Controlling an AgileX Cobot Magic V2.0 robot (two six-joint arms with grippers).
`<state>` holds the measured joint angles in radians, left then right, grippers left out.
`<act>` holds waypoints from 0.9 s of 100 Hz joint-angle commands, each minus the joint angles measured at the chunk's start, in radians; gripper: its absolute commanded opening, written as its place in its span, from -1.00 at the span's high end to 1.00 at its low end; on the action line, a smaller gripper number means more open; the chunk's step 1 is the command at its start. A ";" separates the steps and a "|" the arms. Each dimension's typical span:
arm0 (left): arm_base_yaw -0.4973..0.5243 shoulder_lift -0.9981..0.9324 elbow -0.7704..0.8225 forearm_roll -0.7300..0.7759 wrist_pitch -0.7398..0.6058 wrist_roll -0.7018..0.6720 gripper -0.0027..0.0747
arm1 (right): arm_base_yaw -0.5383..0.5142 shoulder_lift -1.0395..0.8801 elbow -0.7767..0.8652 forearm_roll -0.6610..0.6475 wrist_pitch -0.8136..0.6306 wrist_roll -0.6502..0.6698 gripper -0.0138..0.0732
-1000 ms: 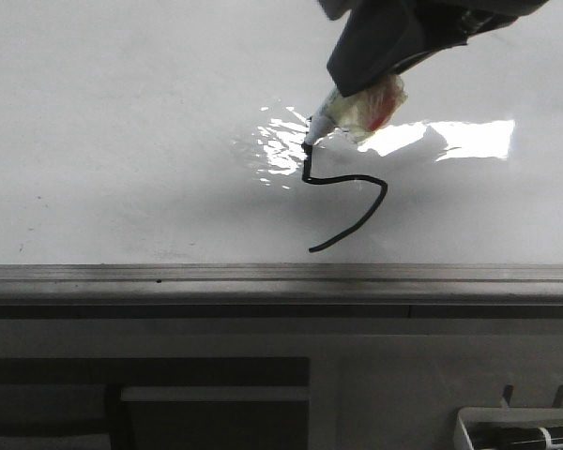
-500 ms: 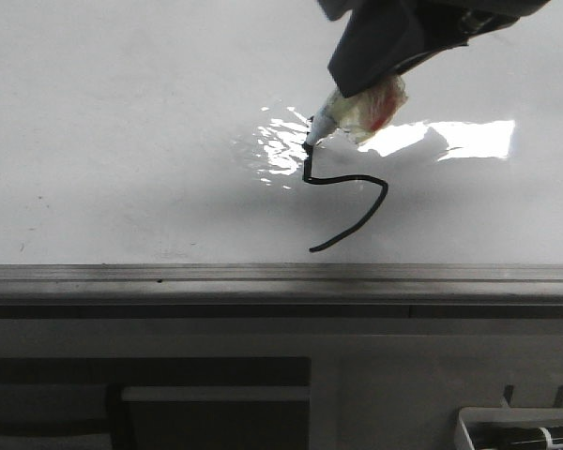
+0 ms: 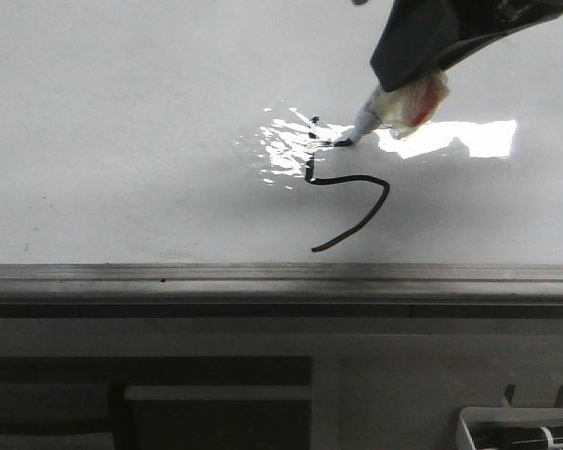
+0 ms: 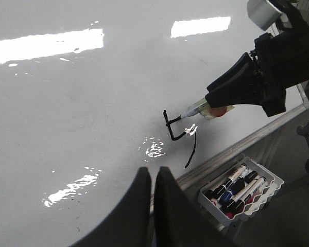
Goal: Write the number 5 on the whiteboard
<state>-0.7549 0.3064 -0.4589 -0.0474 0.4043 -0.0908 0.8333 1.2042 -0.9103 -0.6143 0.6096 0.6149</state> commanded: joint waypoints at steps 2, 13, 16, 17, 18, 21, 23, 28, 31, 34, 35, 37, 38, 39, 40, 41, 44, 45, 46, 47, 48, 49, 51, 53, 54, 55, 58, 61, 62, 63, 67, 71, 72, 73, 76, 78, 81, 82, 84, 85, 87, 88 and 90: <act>-0.001 0.006 -0.026 -0.004 -0.077 -0.005 0.98 | -0.022 -0.011 -0.014 -0.135 0.151 0.047 0.82; -0.001 0.006 -0.026 -0.004 -0.077 -0.005 0.98 | -0.022 -0.016 -0.014 -0.137 0.156 0.051 0.82; -0.001 0.006 -0.026 -0.004 -0.077 -0.005 0.98 | -0.022 -0.016 -0.014 -0.137 0.156 0.051 0.82; -0.001 0.006 -0.026 -0.004 -0.077 -0.005 0.98 | -0.022 -0.016 -0.014 -0.137 0.156 0.051 0.82; -0.001 0.006 -0.026 -0.004 -0.077 -0.005 0.98 | -0.022 -0.016 -0.014 -0.137 0.156 0.051 0.82; -0.001 0.006 -0.026 -0.004 -0.077 -0.005 0.98 | -0.022 -0.016 -0.014 -0.137 0.154 0.051 0.82; -0.001 0.006 -0.026 -0.004 -0.077 -0.005 0.98 | -0.022 -0.016 -0.014 -0.137 0.149 0.051 0.82; -0.001 0.006 -0.026 -0.004 -0.077 -0.005 0.98 | -0.022 -0.028 -0.018 -0.139 0.135 0.051 0.82; -0.001 0.006 -0.026 -0.004 -0.077 -0.005 0.98 | -0.011 -0.042 -0.025 -0.137 0.123 0.049 0.82; -0.001 0.006 -0.026 -0.004 -0.077 -0.005 0.98 | 0.004 -0.062 -0.034 -0.137 0.108 0.049 0.82; -0.001 0.006 -0.026 -0.004 -0.077 -0.005 0.98 | 0.013 -0.075 -0.043 -0.137 0.098 0.049 0.82; -0.001 0.006 -0.026 -0.004 -0.077 -0.005 0.98 | 0.023 -0.095 -0.048 -0.140 0.087 0.047 0.82; -0.001 0.006 -0.026 -0.004 -0.077 -0.005 0.98 | 0.033 -0.102 -0.051 -0.145 0.072 0.045 0.82; -0.001 0.006 -0.026 -0.004 -0.077 -0.005 0.98 | 0.038 -0.110 -0.057 -0.145 0.064 0.045 0.82; -0.001 0.006 -0.026 -0.004 -0.077 -0.005 0.98 | 0.043 -0.125 -0.060 -0.147 0.048 0.040 0.82; -0.001 0.006 -0.026 -0.004 -0.077 -0.005 0.98 | 0.054 -0.133 -0.063 -0.150 0.039 0.040 0.82; -0.001 0.006 -0.026 -0.004 -0.075 -0.005 0.98 | 0.075 -0.170 -0.073 -0.160 -0.002 0.040 0.82; -0.001 0.006 -0.026 -0.004 -0.075 -0.005 0.98 | 0.086 -0.178 -0.075 -0.165 -0.022 0.040 0.82; -0.001 0.006 -0.026 -0.004 -0.075 -0.005 0.98 | 0.096 -0.192 -0.077 -0.170 -0.041 0.040 0.82; -0.001 0.006 -0.026 -0.006 -0.075 -0.005 0.98 | 0.100 -0.199 -0.077 -0.170 -0.050 0.040 0.82; -0.001 0.006 -0.026 -0.006 -0.075 -0.005 0.98 | 0.105 -0.206 -0.080 -0.177 -0.059 0.040 0.82; -0.001 0.006 -0.026 -0.010 -0.075 -0.005 0.98 | 0.109 -0.218 -0.080 -0.180 -0.067 0.040 0.82; -0.001 0.006 -0.026 -0.011 -0.078 -0.002 0.97 | 0.121 -0.235 -0.080 -0.191 -0.088 0.040 0.82; -0.001 0.008 -0.026 -0.011 -0.080 0.001 0.94 | 0.131 -0.245 -0.080 -0.201 -0.104 0.040 0.82; -0.001 0.008 -0.026 -0.011 -0.081 0.000 0.93 | 0.136 -0.255 -0.080 -0.203 -0.106 0.040 0.82; -0.001 0.010 -0.026 -0.011 -0.081 0.003 0.90 | 0.139 -0.259 -0.080 -0.208 -0.106 0.040 0.82; -0.001 0.012 -0.026 -0.011 -0.082 0.014 0.81 | 0.145 -0.277 -0.080 -0.214 -0.099 0.040 0.82; -0.001 0.018 -0.026 -0.015 -0.082 0.026 0.70 | 0.145 -0.286 -0.080 -0.214 -0.075 0.040 0.82; -0.001 0.021 -0.028 -0.015 -0.082 0.027 0.63 | 0.145 -0.288 -0.080 -0.214 -0.069 0.040 0.82; -0.001 0.025 -0.028 -0.015 -0.082 0.031 0.59 | 0.145 -0.291 -0.078 -0.214 -0.064 0.040 0.82; -0.001 0.043 -0.033 -0.015 -0.082 0.034 0.35 | 0.145 -0.293 -0.069 -0.214 -0.035 0.040 0.82; -0.001 0.062 -0.041 -0.015 -0.078 0.034 0.10 | 0.145 -0.293 -0.053 -0.214 -0.019 0.034 0.82; -0.001 0.072 -0.041 -0.015 -0.077 0.034 0.06 | 0.145 -0.293 -0.050 -0.214 -0.019 0.034 0.82; -0.001 0.077 -0.044 -0.015 -0.076 0.034 0.02 | 0.145 -0.293 -0.042 -0.214 -0.019 0.034 0.82; -0.001 0.099 -0.051 -0.021 -0.075 0.038 -0.13 | 0.147 -0.293 -0.022 -0.214 -0.032 0.034 0.83; -0.001 0.117 -0.056 -0.027 -0.075 0.047 -0.19 | 0.149 -0.293 -0.005 -0.212 -0.048 0.034 0.83; -0.001 0.147 -0.064 -0.050 -0.071 0.065 -0.24 | 0.151 -0.293 0.021 -0.210 -0.068 0.034 0.83; -0.001 0.153 -0.066 -0.056 -0.072 0.079 -0.25 | 0.154 -0.293 0.035 -0.207 -0.083 0.034 0.83; -0.001 0.172 -0.074 -0.075 -0.072 0.105 -0.25 | 0.154 -0.293 0.049 -0.205 -0.101 0.034 0.83; -0.001 0.178 -0.078 -0.082 -0.072 0.115 -0.25 | 0.156 -0.293 0.063 -0.203 -0.129 0.034 0.83; -0.001 0.197 -0.087 -0.104 -0.071 0.146 -0.25 | 0.158 -0.291 0.078 -0.203 -0.147 0.034 0.83; -0.001 0.209 -0.089 -0.112 -0.069 0.158 -0.24 | 0.161 -0.291 0.091 -0.203 -0.156 0.032 0.83; -0.001 0.221 -0.099 -0.134 -0.069 0.192 -0.23 | 0.164 -0.289 0.110 -0.203 -0.187 0.032 0.83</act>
<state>-0.7549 0.4555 -0.4947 -0.0980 0.4025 0.0000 0.9854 0.9187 -0.8459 -0.7879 0.5630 0.6632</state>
